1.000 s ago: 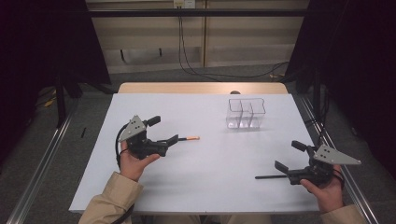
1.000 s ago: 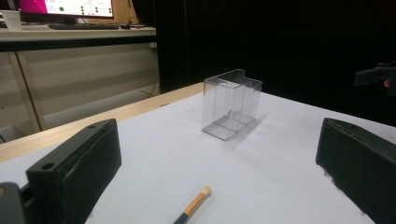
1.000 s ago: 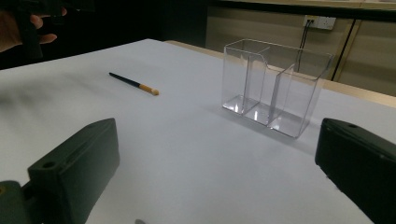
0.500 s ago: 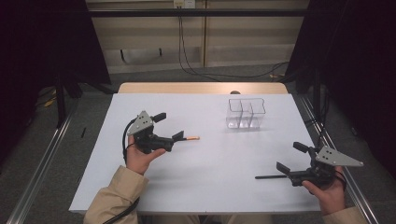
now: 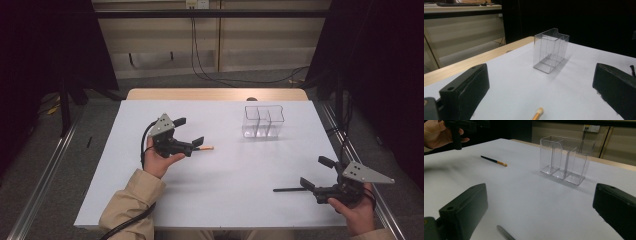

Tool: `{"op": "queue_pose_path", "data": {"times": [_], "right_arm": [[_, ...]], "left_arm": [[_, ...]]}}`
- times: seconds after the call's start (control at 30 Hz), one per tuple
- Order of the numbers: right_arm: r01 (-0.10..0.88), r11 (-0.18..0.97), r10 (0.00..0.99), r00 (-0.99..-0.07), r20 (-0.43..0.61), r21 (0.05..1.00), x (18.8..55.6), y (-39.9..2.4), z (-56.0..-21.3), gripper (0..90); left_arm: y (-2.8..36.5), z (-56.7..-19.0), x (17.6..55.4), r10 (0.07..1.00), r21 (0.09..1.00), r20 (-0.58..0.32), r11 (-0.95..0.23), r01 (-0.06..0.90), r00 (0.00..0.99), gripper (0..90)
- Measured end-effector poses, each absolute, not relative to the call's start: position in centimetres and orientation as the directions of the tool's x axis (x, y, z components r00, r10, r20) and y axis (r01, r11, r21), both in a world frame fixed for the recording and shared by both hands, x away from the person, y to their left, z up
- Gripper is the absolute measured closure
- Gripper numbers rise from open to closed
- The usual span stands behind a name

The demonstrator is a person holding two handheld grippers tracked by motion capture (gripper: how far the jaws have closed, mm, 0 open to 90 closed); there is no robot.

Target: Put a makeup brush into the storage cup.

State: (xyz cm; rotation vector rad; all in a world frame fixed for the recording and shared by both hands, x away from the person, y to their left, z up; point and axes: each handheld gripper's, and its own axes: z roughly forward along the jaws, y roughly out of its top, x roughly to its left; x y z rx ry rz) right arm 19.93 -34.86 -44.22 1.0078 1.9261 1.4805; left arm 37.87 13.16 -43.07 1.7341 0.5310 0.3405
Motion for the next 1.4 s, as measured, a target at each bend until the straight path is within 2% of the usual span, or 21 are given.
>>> {"op": "queue_pose_path", "data": {"times": [0.43, 0.87, 1.2, 1.4], "right_arm": [[0.236, 0.13, 0.799, -0.601, 0.039, 0.963, 19.7, -34.6, -43.8, 0.0], [0.235, 0.138, 0.785, -0.618, 0.038, 0.962, 20.2, -34.0, -43.8, 0.0], [0.238, 0.14, 0.785, -0.618, 0.038, 0.961, 20.2, -34.0, -43.8, 0.0], [0.234, 0.146, 0.784, -0.62, 0.032, 0.961, 20.2, -34.0, -43.8, 0.0]], "left_arm": [[12.6, -43.7, 39.0, 0.528, 0.96, -0.047, -0.212, 0.185, 0.848, 1.3], [12.6, -44.7, 40.1, 0.546, 0.911, -0.049, -0.319, 0.262, 0.836, 1.3], [12.2, -44.8, 41.0, 0.541, 0.836, -0.056, -0.434, 0.336, 0.839, 2.2], [11.9, -44.8, 41.4, 0.53, 0.797, -0.039, -0.495, 0.346, 0.847, 2.7]]}}
